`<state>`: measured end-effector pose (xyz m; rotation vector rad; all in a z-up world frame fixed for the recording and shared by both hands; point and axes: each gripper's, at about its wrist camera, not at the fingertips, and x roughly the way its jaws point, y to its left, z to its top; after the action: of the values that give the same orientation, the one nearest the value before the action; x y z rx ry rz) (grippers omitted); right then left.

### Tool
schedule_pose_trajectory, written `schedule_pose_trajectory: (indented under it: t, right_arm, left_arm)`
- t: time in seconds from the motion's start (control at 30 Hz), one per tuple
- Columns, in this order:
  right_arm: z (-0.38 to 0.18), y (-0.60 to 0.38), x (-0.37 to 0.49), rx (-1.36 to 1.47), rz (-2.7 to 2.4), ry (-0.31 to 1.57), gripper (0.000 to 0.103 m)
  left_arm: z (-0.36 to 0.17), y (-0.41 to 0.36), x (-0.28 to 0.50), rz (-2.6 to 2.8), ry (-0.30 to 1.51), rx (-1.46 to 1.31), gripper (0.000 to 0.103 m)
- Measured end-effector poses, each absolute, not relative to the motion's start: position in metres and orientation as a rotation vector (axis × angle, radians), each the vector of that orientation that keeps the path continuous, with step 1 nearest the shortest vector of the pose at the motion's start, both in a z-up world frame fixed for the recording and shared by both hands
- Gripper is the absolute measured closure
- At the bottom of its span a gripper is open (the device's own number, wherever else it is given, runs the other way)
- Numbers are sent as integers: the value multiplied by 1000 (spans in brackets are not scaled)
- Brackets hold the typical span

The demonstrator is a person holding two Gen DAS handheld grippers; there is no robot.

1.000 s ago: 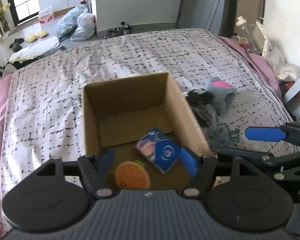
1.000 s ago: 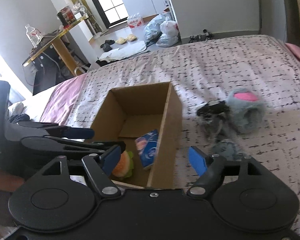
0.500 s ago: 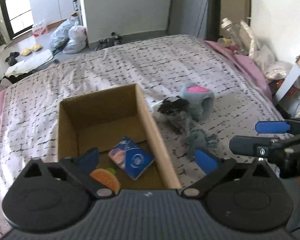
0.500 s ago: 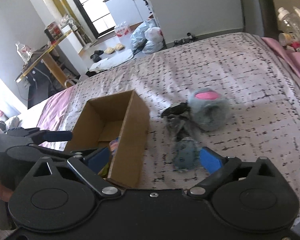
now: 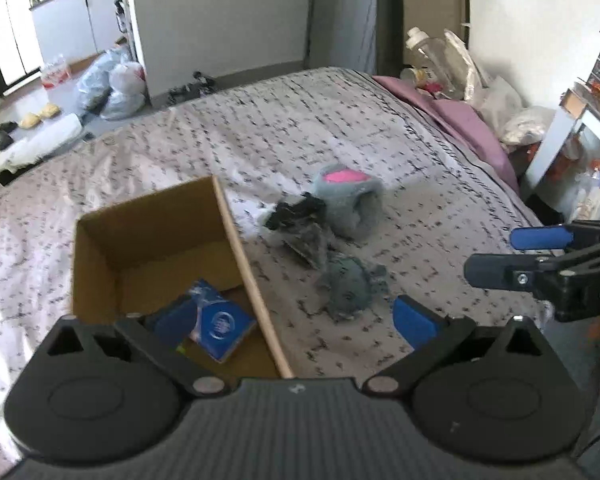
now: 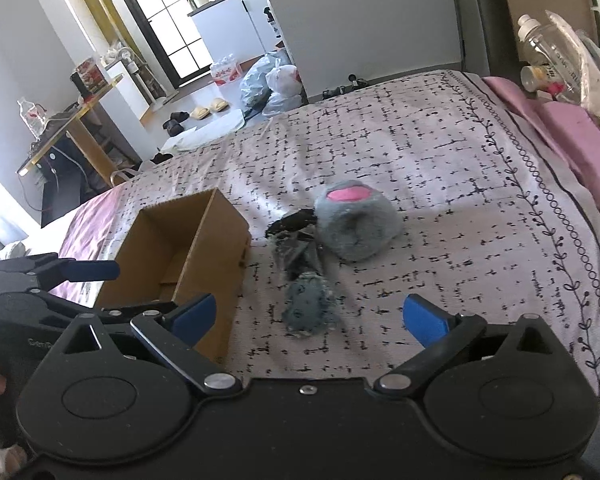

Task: Organize soft objects
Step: 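Withdraw both tools from the box toward the grey cloth and black item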

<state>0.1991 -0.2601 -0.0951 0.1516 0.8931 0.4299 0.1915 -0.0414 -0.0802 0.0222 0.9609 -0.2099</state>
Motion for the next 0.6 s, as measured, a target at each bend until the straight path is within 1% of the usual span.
schedule_pose_trajectory:
  t: [0.6]
  right_arm:
    - [-121,-294,200,194,400,911,3]
  left_arm:
    - [-83,-68,218,-181,998,49,1]
